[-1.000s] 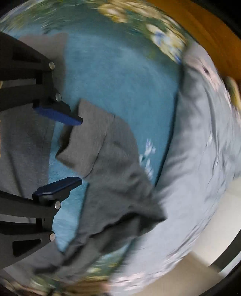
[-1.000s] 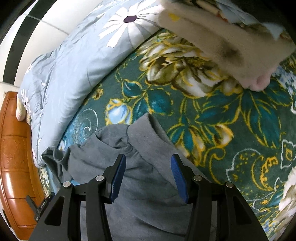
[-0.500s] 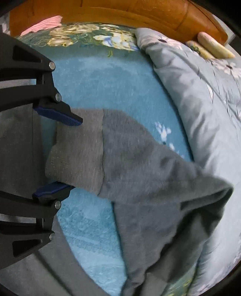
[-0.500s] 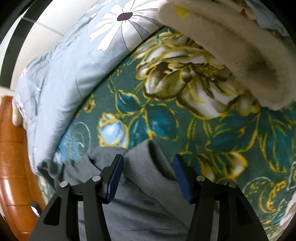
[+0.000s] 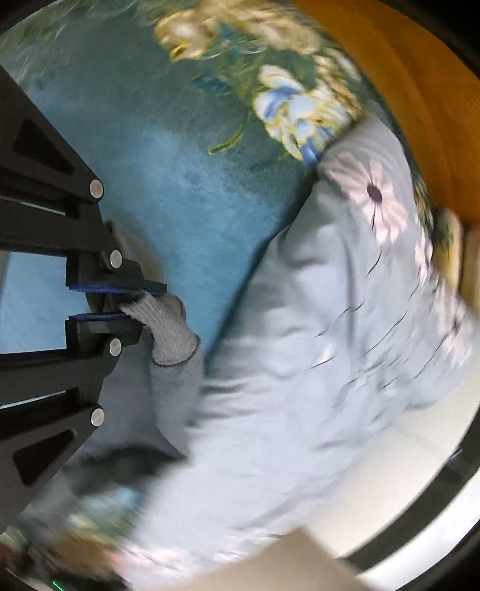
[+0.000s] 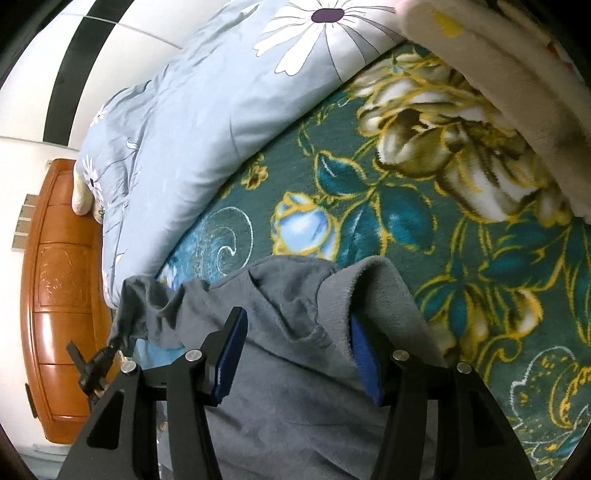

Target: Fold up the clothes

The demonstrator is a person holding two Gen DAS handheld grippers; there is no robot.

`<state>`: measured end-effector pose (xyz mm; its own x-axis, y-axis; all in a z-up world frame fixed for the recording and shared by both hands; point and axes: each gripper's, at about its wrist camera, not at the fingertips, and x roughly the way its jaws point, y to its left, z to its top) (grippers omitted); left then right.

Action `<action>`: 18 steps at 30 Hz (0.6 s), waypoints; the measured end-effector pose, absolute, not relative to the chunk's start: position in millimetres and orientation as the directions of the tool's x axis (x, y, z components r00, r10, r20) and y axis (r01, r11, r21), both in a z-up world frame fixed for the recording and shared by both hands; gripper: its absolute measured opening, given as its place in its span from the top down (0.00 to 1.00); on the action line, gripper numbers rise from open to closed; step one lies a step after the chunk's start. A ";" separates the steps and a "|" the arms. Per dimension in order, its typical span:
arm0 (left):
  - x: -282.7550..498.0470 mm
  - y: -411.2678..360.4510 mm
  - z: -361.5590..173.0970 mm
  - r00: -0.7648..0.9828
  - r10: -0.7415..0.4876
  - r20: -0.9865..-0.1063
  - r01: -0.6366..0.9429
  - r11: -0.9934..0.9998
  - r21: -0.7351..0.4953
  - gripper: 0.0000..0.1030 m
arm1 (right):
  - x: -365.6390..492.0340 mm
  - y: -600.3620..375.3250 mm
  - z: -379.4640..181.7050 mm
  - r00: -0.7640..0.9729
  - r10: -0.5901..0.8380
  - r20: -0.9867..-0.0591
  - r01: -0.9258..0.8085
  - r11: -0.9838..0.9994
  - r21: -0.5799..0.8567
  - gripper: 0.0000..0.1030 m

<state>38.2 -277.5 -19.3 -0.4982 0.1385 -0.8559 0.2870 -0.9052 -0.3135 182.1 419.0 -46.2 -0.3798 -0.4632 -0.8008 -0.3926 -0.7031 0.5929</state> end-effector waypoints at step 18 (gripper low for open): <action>57.0 -311.3 43.2 -0.534 0.064 -0.843 0.326 -0.904 -0.275 0.93 | 182.7 428.6 -0.3 -0.609 -0.214 -0.764 -0.412 -0.738 0.535 0.91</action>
